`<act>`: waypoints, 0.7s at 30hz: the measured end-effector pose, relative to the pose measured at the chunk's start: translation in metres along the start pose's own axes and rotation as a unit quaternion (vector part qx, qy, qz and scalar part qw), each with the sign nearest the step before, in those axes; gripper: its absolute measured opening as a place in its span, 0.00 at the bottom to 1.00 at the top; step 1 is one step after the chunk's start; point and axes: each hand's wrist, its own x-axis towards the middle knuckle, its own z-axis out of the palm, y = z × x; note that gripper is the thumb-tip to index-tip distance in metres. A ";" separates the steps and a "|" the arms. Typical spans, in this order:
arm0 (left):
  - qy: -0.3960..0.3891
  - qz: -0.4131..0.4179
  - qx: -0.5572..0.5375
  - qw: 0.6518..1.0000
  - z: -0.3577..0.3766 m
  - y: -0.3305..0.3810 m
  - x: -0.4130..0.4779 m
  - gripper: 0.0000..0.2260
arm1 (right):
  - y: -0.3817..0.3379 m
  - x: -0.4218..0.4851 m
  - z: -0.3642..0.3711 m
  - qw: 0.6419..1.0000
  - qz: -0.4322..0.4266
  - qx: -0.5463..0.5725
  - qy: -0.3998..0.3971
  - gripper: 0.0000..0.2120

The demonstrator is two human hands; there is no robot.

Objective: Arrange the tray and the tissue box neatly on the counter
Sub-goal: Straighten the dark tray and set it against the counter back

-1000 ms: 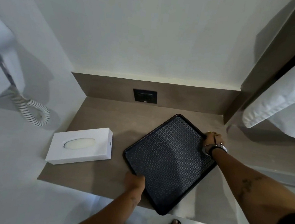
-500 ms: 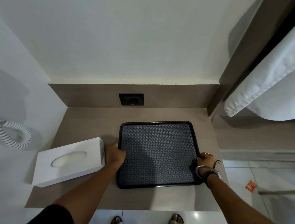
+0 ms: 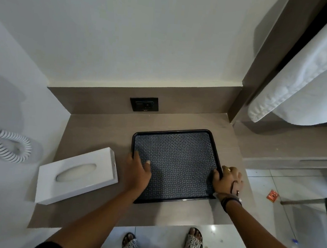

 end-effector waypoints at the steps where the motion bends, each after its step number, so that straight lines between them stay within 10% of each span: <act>1: -0.012 0.049 0.021 0.998 0.006 0.000 -0.014 0.28 | 0.000 -0.013 0.000 0.998 -0.052 -0.009 0.020 0.18; 7: -0.072 0.224 0.113 0.965 0.040 -0.017 -0.091 0.37 | 0.011 -0.082 0.029 0.946 -0.297 -0.099 -0.080 0.37; 21: -0.130 0.229 0.168 0.950 0.042 -0.032 -0.086 0.37 | 0.002 -0.086 0.066 0.941 -0.269 -0.119 -0.166 0.41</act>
